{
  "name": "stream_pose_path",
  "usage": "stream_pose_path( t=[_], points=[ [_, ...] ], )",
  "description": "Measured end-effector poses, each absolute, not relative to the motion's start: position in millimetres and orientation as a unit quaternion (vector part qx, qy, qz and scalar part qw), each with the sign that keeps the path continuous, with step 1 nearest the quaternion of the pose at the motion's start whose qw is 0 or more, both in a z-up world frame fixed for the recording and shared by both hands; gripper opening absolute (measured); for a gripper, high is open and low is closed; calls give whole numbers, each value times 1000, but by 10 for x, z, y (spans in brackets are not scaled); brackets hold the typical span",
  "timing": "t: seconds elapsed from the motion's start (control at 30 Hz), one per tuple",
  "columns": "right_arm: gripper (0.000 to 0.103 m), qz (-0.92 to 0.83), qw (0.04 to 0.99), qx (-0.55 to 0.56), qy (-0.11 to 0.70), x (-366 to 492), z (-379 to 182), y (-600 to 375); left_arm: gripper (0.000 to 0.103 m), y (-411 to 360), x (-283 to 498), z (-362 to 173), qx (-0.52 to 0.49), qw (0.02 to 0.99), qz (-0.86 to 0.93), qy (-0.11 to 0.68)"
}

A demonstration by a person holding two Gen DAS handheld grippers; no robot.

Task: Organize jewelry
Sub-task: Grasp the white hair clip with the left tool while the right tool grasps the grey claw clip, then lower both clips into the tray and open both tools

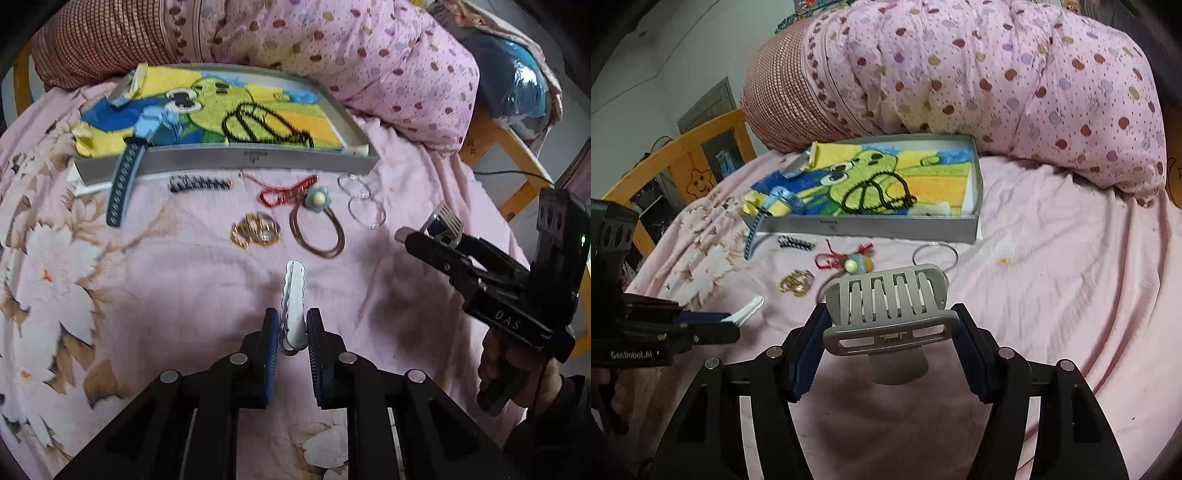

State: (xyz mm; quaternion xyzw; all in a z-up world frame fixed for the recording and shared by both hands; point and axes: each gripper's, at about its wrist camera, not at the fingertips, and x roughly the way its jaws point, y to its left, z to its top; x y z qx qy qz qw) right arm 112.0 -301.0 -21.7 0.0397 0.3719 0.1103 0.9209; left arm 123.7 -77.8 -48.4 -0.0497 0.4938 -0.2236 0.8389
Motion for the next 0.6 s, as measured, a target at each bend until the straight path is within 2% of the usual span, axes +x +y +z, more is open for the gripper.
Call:
stream_pose_path(
  t=[0.2,0.4,0.6],
  points=[
    [60,111,927,28,358,1297,-65,-2872,15,-621,1558,-240,-57,854,-219,468],
    [60,106,931,45,346,1829,75,-2776,15,-536,2137,-19,-63,874,-207,435],
    [60,93,928,50,358,2341,64,-2799,15,-555,2671,-10,-66,880,-199,427]
  ],
)
